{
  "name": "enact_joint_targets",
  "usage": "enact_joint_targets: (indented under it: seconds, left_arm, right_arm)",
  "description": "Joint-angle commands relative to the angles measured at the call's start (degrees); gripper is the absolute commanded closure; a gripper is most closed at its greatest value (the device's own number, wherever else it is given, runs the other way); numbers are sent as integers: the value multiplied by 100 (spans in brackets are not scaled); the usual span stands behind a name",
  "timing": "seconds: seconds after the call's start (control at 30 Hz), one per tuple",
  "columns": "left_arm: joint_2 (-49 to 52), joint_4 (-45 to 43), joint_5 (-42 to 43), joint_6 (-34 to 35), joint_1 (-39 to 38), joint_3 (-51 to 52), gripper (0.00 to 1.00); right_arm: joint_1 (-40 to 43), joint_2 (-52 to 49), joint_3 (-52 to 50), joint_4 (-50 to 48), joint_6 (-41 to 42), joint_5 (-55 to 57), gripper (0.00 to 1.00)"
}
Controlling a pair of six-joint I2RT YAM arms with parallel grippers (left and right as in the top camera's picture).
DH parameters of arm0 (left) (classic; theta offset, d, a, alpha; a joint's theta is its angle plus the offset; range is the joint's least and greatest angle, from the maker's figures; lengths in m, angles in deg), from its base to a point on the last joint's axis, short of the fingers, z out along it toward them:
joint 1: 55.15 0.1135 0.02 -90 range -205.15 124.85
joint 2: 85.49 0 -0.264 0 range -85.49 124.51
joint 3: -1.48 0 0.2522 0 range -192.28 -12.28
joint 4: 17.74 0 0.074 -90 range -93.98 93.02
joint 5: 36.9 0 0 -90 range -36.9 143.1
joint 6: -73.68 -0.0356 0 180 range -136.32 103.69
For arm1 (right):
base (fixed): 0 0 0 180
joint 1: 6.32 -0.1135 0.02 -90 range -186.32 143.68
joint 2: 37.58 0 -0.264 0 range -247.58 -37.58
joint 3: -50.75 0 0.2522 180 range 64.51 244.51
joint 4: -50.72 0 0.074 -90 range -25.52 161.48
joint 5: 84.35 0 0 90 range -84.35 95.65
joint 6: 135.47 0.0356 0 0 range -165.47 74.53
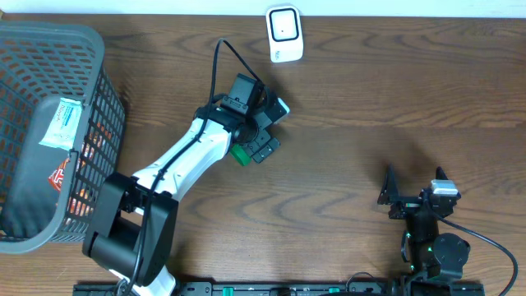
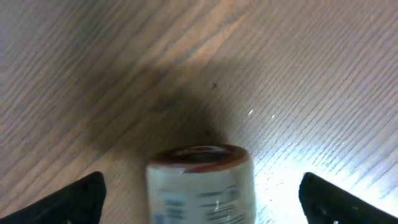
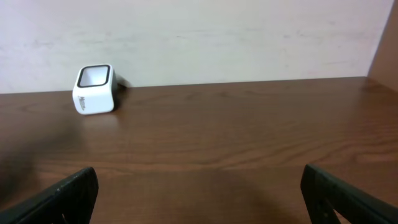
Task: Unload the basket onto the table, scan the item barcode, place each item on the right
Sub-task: 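Carry the bottle toward the scanner and set it on the table, then return the left gripper into the basket above the red TOP bar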
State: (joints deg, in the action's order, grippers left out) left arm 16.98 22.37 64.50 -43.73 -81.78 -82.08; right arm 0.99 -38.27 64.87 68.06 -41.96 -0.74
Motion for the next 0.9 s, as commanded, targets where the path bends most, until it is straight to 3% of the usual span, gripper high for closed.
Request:
enact_joint_targets:
  seconds: [0.0,0.13,0.27,0.4,0.53,0.73,0.87]
  left_arm:
    - [-586,-9,-55,463,31,-435,2]
    - [-1257,155,-127,887,221,-1034,2]
    - [-1869,275,-859,2179,785,-1720,2]
    - [-2341,769,-1609,3963,1952,-2461,2]
    - [-2597,1438,-1554,5278,3659,-2942,2]
    - [-2474,2430,-1204,5477,5740,-2988,2]
    - [-1967,3344,-1156,5960,6387,-2968,2]
  right_arm:
    - [-61,26,-4,17,72,9,1]
    - [-61,26,-4,15,72,9,1]
    - [-61,26,-4,17,72,9,1]
    - [-61,26,-4,17,72,11,1]
    - [-61,26,-4,17,72,11,1]
    - [-61,26,-4,15,72,9,1]
    - [-61,26,-4,17,72,9,1]
